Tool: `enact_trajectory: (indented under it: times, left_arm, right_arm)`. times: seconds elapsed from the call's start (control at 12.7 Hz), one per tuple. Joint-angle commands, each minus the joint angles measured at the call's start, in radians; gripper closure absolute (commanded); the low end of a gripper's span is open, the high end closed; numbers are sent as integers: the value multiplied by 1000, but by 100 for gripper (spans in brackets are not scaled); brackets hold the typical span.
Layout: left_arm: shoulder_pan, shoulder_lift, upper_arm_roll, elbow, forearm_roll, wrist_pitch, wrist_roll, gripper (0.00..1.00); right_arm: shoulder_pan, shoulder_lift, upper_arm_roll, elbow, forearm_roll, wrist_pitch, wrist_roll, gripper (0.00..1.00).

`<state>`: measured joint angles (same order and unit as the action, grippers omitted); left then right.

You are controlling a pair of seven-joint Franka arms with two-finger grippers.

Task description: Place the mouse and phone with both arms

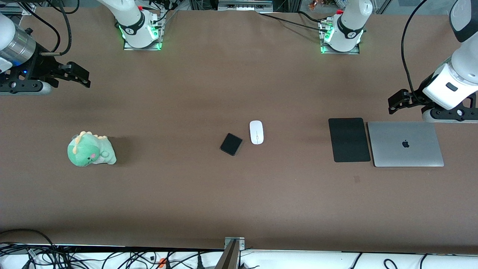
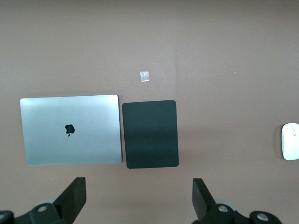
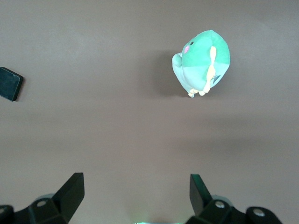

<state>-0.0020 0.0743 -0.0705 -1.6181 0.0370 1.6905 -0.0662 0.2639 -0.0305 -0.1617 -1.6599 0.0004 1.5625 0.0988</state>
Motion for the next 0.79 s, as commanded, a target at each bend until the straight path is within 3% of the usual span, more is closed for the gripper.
enact_trajectory:
  times: [0.0, 0.39, 0.71]
  left_arm:
    - [-4, 13, -3, 29, 17, -23, -7, 0]
    - [-7, 25, -15, 23, 4, -69, -12, 0]
    - [-113, 91, -32, 12, -15, -123, -17, 0]
  right_arm:
    - [0, -5, 2, 11, -2, -15, 7, 0]
    - [1, -25, 8, 11, -2, -25, 7, 0]
    - [1, -40, 11, 9, 1, -36, 9, 0]
